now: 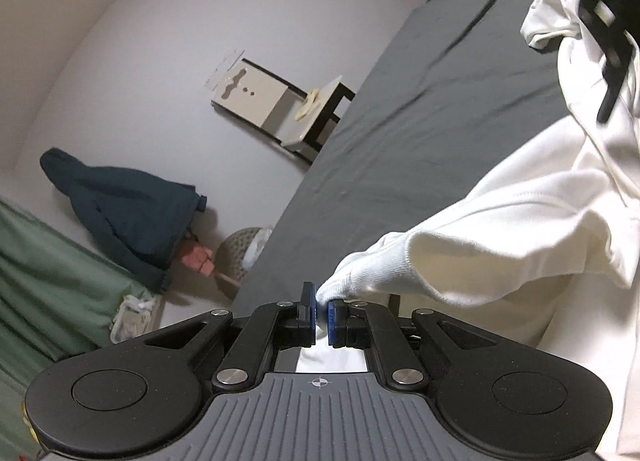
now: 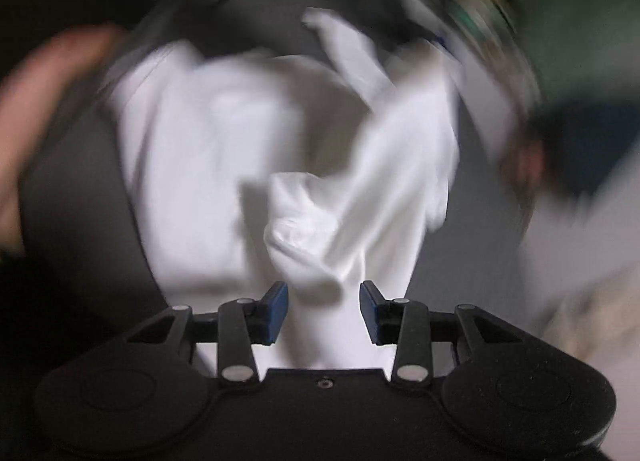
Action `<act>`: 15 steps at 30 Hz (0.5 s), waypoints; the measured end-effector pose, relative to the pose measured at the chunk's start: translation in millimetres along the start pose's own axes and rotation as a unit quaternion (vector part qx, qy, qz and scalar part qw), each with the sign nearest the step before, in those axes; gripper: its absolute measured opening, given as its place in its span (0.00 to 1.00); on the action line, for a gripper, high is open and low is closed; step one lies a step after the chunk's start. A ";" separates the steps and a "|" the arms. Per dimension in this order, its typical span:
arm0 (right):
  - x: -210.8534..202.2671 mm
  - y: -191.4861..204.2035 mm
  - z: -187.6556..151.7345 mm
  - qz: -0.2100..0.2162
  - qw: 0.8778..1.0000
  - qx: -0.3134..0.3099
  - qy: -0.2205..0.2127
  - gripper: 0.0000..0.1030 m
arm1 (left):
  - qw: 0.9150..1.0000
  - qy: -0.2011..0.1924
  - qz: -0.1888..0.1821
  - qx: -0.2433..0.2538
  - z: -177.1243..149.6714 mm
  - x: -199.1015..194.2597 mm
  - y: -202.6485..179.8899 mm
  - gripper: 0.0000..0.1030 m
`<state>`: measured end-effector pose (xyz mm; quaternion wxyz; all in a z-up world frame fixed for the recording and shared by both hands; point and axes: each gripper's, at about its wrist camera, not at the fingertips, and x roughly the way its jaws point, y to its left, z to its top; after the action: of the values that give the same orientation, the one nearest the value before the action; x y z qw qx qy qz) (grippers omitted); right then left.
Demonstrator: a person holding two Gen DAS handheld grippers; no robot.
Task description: Fold clothes
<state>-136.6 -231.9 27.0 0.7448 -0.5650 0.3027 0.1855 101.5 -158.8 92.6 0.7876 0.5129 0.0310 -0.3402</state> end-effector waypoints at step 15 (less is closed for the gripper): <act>-3.4 -150.8 -115.3 0.065 0.844 0.532 -0.014 0.05 | 0.990 0.091 -0.033 -0.103 -29.6 28.9 5.6 0.05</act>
<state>-73.8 -385.8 118.7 0.9216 -0.0590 0.3801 0.0519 135.8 -147.4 71.5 0.8181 0.4570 0.1546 -0.3131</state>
